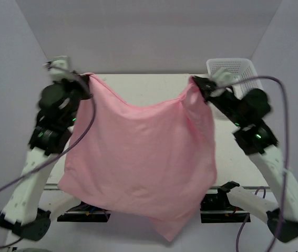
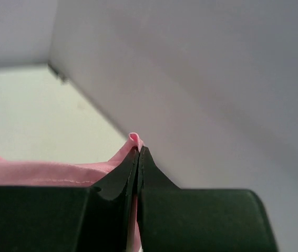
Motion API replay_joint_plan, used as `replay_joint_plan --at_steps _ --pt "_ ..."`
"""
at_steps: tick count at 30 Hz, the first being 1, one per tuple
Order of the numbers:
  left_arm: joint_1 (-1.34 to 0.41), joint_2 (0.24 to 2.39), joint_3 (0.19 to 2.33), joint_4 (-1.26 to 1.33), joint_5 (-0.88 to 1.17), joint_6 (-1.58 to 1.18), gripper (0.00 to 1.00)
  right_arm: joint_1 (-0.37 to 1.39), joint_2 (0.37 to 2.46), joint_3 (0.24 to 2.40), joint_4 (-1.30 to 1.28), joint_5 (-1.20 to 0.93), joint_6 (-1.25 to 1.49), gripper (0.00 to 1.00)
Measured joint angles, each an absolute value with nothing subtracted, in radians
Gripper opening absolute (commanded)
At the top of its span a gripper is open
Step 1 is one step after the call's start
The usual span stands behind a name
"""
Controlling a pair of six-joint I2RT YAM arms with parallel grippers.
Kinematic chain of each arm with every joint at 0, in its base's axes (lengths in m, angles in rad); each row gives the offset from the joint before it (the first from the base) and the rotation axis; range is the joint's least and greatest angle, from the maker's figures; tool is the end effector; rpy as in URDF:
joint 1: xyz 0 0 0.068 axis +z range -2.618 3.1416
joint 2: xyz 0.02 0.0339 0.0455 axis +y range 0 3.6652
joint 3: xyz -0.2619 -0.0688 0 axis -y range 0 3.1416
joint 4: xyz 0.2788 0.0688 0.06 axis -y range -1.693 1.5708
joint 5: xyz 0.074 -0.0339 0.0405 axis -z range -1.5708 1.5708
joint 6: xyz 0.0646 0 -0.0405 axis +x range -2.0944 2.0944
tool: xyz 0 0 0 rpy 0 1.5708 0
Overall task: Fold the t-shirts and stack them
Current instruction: Flatten out the tshirt
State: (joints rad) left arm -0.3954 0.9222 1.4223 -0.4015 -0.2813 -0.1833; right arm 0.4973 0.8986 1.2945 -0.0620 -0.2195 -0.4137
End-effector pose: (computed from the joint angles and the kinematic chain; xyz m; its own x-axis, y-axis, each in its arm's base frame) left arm 0.2035 -0.0655 0.5220 0.0683 -0.2183 -0.9735 0.1297 0.9694 -0.2083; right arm 0.1871 0.1175 0.5262 0.5236 -0.1622 -0.8364 -0.4761 0.7584 -0.4451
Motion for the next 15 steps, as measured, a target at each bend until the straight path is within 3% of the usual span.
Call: replay_joint_plan --at_steps 9,10,11,12,13,15 --pt "-0.345 1.583 1.248 -0.374 -0.492 -0.276 0.00 0.456 1.522 1.191 0.043 -0.094 -0.423 0.00" --pt "-0.329 1.650 1.252 -0.374 -0.497 -0.284 0.00 0.447 1.595 1.213 0.042 -0.086 -0.419 0.05" --pt "-0.312 1.715 1.262 -0.381 -0.501 -0.293 0.00 0.440 1.663 1.243 0.035 -0.082 -0.413 0.21" --pt "-0.294 1.778 1.288 -0.400 -0.503 -0.302 0.05 0.431 1.746 1.294 0.026 -0.079 -0.402 0.44" --pt "-0.277 1.846 1.331 -0.418 -0.506 -0.316 0.29 0.425 1.816 1.350 0.012 -0.076 -0.388 0.57" --pt "-0.246 1.964 1.427 -0.439 -0.507 -0.321 0.66 0.411 1.970 1.499 -0.009 -0.060 -0.366 0.83"
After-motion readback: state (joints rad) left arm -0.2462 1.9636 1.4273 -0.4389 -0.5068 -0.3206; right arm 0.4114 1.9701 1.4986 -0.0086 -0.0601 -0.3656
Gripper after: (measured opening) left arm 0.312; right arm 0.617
